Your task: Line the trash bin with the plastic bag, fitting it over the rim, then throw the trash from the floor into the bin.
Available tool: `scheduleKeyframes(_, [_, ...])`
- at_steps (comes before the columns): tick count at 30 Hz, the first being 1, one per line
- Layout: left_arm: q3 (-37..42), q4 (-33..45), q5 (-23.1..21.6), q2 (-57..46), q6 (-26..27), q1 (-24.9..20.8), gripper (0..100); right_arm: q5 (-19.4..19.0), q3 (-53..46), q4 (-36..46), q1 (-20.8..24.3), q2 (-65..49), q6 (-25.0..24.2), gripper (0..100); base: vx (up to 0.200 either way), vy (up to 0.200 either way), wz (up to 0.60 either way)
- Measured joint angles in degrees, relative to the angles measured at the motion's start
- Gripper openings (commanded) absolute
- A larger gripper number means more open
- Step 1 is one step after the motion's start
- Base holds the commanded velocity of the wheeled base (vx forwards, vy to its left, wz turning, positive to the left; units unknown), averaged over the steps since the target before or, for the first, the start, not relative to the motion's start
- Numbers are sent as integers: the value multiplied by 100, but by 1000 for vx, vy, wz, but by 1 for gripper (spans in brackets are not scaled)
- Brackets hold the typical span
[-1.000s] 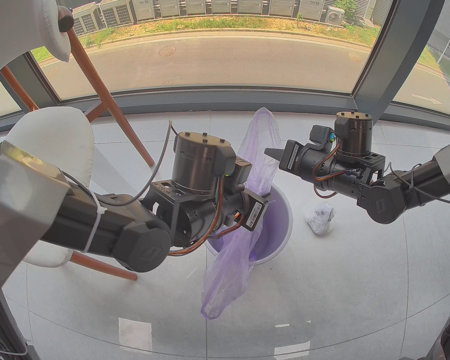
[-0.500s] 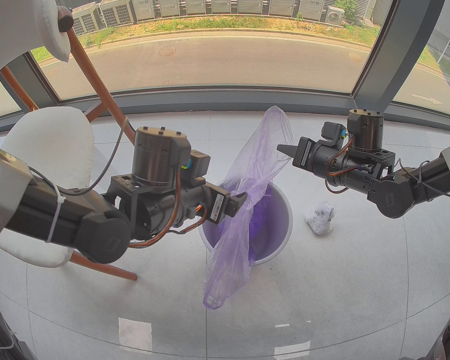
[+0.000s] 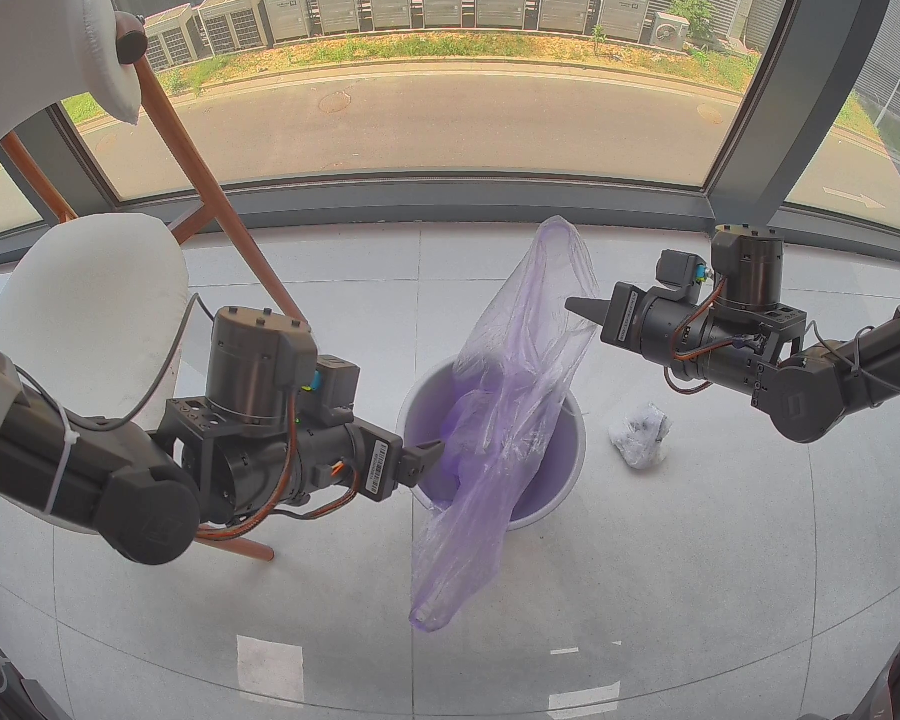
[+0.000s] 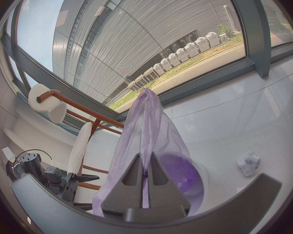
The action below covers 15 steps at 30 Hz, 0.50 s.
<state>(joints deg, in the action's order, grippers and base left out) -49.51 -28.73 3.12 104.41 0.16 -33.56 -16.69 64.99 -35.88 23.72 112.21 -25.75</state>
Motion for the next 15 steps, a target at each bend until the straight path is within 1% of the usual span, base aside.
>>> scheduleKeyframes(3, [191,2,-44,-80,-188,-144,100,-4,0,2,-7,-4,5,0,0,0,0])
scheduleKeyframes(5, [362,2,-228,-141,-377,-254,100,-4,9,2,-7,-4,13,0,0,0,0])
scheduleKeyframes(7, [541,2,-438,-193,-467,-323,100,-4,13,5,-7,-1,29,0,0,0,0])
scheduleKeyframes(9, [670,0,-541,-232,-527,-367,100,-4,15,5,-7,-1,43,0,0,0,0])
scheduleKeyframes(15, [756,-104,-541,-249,-530,-400,100,-6,52,5,-5,-1,46,0,0,0,0])
